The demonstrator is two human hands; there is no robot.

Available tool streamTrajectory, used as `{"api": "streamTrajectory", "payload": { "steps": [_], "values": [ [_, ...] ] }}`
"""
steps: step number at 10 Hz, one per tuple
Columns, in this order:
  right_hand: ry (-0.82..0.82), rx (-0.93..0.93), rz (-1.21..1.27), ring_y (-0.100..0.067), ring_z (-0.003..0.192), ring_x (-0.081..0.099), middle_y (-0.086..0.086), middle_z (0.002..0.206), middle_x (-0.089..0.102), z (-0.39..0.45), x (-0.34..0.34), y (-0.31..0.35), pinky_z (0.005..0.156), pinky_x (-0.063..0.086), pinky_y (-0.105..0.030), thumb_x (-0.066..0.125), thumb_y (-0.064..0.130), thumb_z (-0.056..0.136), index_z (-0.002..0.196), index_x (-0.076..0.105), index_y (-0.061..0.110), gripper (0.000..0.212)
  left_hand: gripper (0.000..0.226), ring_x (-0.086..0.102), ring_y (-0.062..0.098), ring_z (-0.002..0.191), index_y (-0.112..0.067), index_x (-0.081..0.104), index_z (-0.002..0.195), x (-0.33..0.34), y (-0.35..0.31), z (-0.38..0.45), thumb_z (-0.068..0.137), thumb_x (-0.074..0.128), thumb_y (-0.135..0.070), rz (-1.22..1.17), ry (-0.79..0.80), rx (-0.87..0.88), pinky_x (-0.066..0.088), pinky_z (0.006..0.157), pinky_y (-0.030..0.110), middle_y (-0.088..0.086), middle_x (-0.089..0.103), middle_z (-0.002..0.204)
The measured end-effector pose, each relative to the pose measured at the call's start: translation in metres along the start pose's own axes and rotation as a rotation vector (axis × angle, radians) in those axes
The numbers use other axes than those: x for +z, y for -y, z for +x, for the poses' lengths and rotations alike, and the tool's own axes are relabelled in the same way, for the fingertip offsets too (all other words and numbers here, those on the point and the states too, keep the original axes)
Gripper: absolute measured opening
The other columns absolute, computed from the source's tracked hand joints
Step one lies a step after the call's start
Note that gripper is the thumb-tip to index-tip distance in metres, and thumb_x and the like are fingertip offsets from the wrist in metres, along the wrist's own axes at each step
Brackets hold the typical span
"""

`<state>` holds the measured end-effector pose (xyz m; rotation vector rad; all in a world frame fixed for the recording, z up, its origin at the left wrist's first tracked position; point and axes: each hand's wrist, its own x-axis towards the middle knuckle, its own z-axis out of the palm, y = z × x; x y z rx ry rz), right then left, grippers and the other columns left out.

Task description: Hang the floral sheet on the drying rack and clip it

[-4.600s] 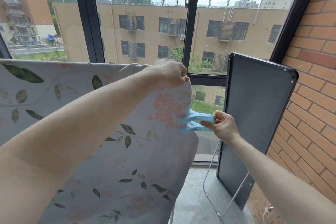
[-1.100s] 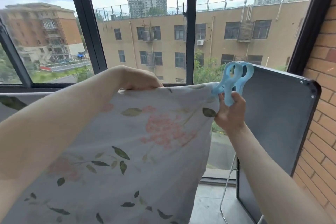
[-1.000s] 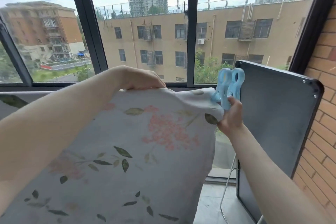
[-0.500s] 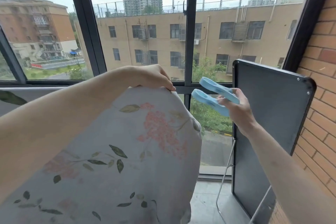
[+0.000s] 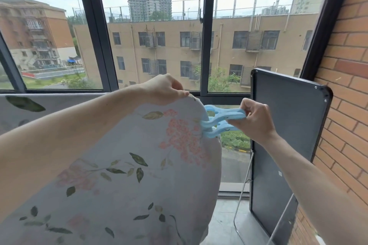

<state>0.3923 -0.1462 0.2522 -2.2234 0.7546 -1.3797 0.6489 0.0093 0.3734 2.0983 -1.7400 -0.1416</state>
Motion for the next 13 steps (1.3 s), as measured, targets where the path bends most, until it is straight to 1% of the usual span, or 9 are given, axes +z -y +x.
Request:
{"api": "streamTrajectory", "payload": {
  "steps": [4, 5, 6, 7, 9, 10, 11, 12, 13],
  "values": [
    [0.051, 0.194, 0.044, -0.012, 0.053, 0.042, -0.001, 0.055, 0.058, -0.016, 0.04, -0.009, 0.048, 0.04, -0.033, 0.088, 0.031, 0.059, 0.061, 0.047, 0.015, 0.044, 0.033, 0.067, 0.015, 0.101, -0.033, 0.077, 0.117, 0.003, 0.009, -0.019, 0.103, 0.053, -0.05, -0.035, -0.039, 0.036, 0.057, 0.088, 0.032, -0.01, 0.074, 0.107],
    [0.105, 0.256, 0.042, -0.014, 0.055, 0.052, 0.004, 0.063, 0.067, -0.018, 0.044, -0.013, 0.053, 0.048, -0.038, 0.088, 0.039, 0.062, 0.068, 0.055, 0.016, 0.041, 0.032, 0.067, 0.017, 0.101, -0.035, 0.077, 0.116, 0.003, 0.014, -0.017, 0.101, 0.053, -0.052, -0.036, -0.035, 0.014, 0.057, 0.091, 0.035, -0.011, 0.074, 0.106],
    [0.2, 0.31, 0.016, -0.017, 0.077, 0.072, 0.01, 0.084, 0.076, -0.022, 0.044, -0.012, 0.07, 0.06, -0.044, 0.087, 0.043, 0.068, 0.085, 0.067, 0.031, 0.029, 0.033, 0.067, 0.016, 0.101, -0.033, 0.076, 0.12, 0.004, 0.015, -0.019, 0.103, 0.053, -0.049, -0.047, -0.039, 0.023, 0.058, 0.092, 0.037, -0.011, 0.073, 0.109],
    [0.238, 0.361, 0.028, -0.016, 0.087, 0.072, 0.01, 0.094, 0.075, -0.029, 0.041, -0.011, 0.074, 0.059, -0.036, 0.089, 0.038, 0.075, 0.096, 0.068, 0.03, 0.031, 0.034, 0.068, 0.015, 0.102, -0.033, 0.073, 0.125, 0.006, 0.012, -0.022, 0.104, 0.052, -0.048, -0.039, -0.034, 0.038, 0.057, 0.09, 0.033, -0.011, 0.073, 0.114],
    [0.211, 0.479, 0.247, -0.01, 0.101, 0.069, 0.002, 0.122, 0.069, -0.037, 0.036, -0.009, 0.067, 0.054, -0.018, 0.09, 0.028, 0.078, 0.13, 0.062, 0.023, 0.059, 0.033, 0.062, 0.017, 0.11, -0.034, 0.069, 0.128, 0.011, 0.004, -0.027, 0.106, 0.048, -0.045, 0.041, -0.07, 0.07, 0.051, 0.1, 0.037, -0.009, 0.071, 0.123],
    [0.192, 0.534, 0.307, -0.016, 0.115, 0.066, 0.002, 0.137, 0.061, -0.048, 0.032, -0.012, 0.087, 0.057, -0.032, 0.092, 0.029, 0.076, 0.138, 0.054, 0.031, 0.073, 0.033, 0.062, 0.021, 0.111, -0.031, 0.069, 0.127, 0.012, 0.004, -0.03, 0.107, 0.046, -0.045, 0.078, -0.095, 0.07, 0.05, 0.099, 0.039, -0.006, 0.071, 0.121],
    [0.13, 0.474, 0.245, -0.017, 0.128, 0.057, 0.006, 0.142, 0.057, -0.061, 0.032, -0.009, 0.105, 0.051, -0.042, 0.089, 0.023, 0.077, 0.142, 0.05, 0.031, 0.076, 0.036, 0.055, 0.027, 0.126, -0.028, 0.061, 0.134, 0.024, 0.01, -0.031, 0.108, 0.042, -0.043, 0.158, -0.137, 0.094, 0.04, 0.108, 0.043, 0.0, 0.062, 0.135],
    [-0.07, 0.314, 0.109, -0.014, 0.125, 0.052, 0.009, 0.134, 0.056, -0.076, 0.037, 0.02, 0.111, 0.043, -0.037, 0.072, 0.02, 0.077, 0.141, 0.053, 0.025, 0.067, 0.053, 0.033, 0.026, 0.146, -0.027, 0.038, 0.157, 0.035, 0.013, -0.05, 0.106, 0.046, -0.036, 0.218, -0.246, 0.169, 0.016, 0.123, 0.043, 0.0, 0.039, 0.159],
    [-0.167, 0.072, -0.025, -0.016, 0.122, 0.052, 0.004, 0.131, 0.058, -0.084, 0.043, 0.046, 0.109, 0.041, -0.034, 0.072, 0.009, 0.077, 0.136, 0.058, 0.021, 0.062, 0.064, 0.02, 0.022, 0.152, -0.026, 0.032, 0.159, 0.054, 0.025, -0.079, 0.098, 0.054, -0.022, 0.204, -0.353, 0.258, 0.005, 0.128, 0.04, -0.003, 0.029, 0.165]
  ]
}}
